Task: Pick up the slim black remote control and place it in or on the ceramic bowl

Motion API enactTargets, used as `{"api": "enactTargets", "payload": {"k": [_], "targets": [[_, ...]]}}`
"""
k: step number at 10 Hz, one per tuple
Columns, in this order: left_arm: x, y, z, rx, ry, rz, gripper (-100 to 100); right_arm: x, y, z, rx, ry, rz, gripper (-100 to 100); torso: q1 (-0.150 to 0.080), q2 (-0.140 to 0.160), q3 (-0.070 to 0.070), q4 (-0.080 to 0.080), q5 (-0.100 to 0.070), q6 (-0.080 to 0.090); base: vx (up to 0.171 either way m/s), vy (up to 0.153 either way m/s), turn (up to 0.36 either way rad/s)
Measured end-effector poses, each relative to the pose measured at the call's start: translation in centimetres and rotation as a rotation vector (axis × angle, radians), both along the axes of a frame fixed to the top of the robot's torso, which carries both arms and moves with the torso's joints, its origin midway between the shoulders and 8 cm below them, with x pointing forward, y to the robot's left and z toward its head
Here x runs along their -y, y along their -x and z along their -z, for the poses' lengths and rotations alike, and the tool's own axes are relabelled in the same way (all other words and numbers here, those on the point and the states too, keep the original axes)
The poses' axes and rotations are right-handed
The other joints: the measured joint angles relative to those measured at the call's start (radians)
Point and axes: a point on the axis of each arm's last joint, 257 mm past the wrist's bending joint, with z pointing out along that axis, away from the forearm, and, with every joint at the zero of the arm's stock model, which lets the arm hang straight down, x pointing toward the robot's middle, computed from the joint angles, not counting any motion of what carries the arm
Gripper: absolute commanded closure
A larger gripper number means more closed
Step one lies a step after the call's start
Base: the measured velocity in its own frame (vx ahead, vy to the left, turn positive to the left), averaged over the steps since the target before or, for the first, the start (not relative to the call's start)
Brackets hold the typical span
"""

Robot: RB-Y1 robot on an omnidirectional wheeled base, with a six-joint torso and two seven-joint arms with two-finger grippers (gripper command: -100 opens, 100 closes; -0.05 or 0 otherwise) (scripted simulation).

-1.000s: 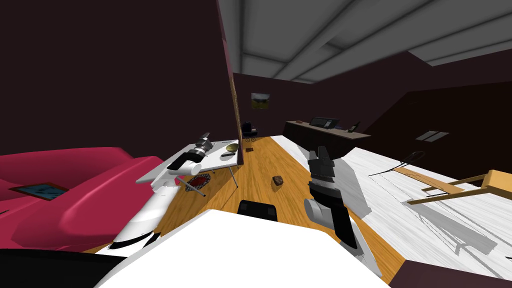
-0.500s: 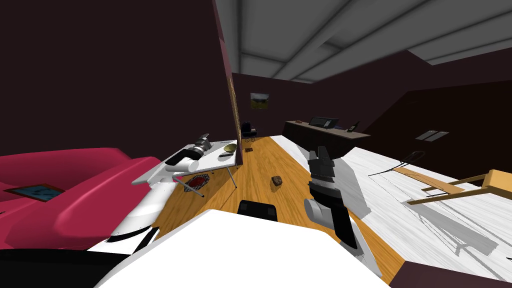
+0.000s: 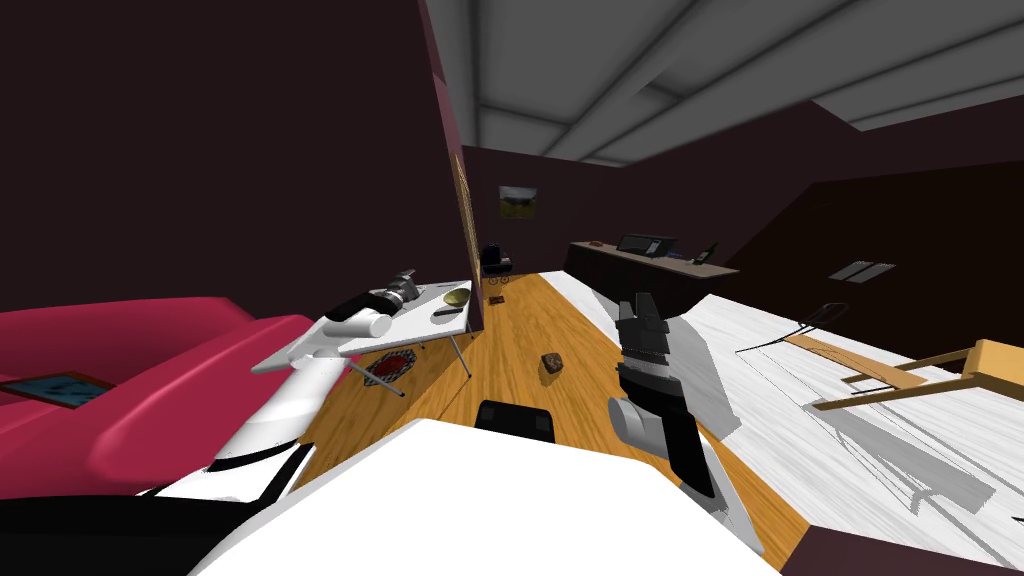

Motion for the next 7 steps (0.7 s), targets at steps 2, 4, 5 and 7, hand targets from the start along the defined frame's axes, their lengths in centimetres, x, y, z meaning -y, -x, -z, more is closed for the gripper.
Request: {"api": "enactTargets", "payload": {"k": [2, 4, 5, 7], "targets": [[-1.2, -0.1, 0.8, -0.048, 0.023, -0.017, -100, 0.0, 0.0, 0.0, 0.0, 0.0, 0.0, 0, 0.001, 0.0, 0.0, 0.0, 0.0, 0.0, 0.038, -0.035, -0.012], [-1.9, 0.0, 1.7, -0.096, 0.044, -0.031, -100, 0.0, 0.0, 0.0, 0.0, 0.0, 0.0, 0, 0.001, 0.001, 0.0, 0.0, 0.0, 0.0, 0.032, -0.018, -0.009], [-2.5, 0.0, 2.1, -0.123, 0.061, -0.043, -100, 0.0, 0.0, 0.0, 0.0, 0.0, 0.0, 0, 0.001, -0.001, 0.0, 0.0, 0.0, 0.0, 0.05, -0.02, -0.008], [-3.3, 0.3, 3.4, -0.178, 0.084, -0.058, -100, 0.0, 0.0, 0.0, 0.0, 0.0, 0.0, 0, 0.002, 0.0, 0.0, 0.0, 0.0, 0.0, 0.033, -0.014, -0.009]]}}
